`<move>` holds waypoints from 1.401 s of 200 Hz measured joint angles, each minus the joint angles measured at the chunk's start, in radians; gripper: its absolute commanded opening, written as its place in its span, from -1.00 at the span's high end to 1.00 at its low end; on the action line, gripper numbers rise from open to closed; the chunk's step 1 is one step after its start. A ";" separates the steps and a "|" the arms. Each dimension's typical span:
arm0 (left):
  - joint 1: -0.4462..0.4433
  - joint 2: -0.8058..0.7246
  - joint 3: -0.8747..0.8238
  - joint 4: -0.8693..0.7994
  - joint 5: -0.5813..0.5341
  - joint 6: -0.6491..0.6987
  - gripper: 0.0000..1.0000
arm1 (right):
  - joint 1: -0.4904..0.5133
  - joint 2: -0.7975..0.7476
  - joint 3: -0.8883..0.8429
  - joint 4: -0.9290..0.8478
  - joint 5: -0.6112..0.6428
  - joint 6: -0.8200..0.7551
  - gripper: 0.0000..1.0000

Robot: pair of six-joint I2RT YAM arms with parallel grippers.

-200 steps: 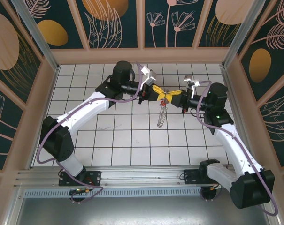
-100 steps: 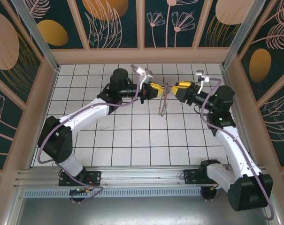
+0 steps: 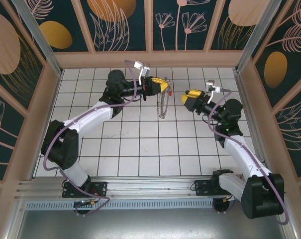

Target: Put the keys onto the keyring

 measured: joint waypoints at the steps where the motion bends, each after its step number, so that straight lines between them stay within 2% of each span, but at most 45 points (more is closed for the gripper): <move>1: 0.000 0.002 0.002 0.000 0.001 -0.003 1.00 | 0.000 0.002 0.000 0.003 0.000 0.001 -0.13; 51: 0.001 0.019 0.010 0.017 0.020 -0.083 1.00 | 0.001 0.074 -0.001 0.096 0.002 0.030 -0.12; 103: 0.001 0.018 0.009 0.044 0.018 -0.116 1.00 | 0.071 0.016 0.030 -0.108 0.155 -0.113 -0.10; 151: 0.001 0.018 0.009 0.043 0.019 -0.116 1.00 | 0.158 0.016 0.034 -0.190 0.309 -0.206 -0.11; 207: 0.001 0.018 0.008 0.043 0.018 -0.118 1.00 | 0.277 0.039 0.069 -0.240 0.396 -0.309 -0.12; 257: 0.001 0.016 -0.003 0.039 0.019 -0.118 1.00 | 0.301 0.080 0.117 -0.253 0.446 -0.353 -0.11; 280: 0.001 0.016 -0.007 0.036 0.019 -0.118 1.00 | 0.303 0.096 0.139 -0.261 0.457 -0.362 -0.03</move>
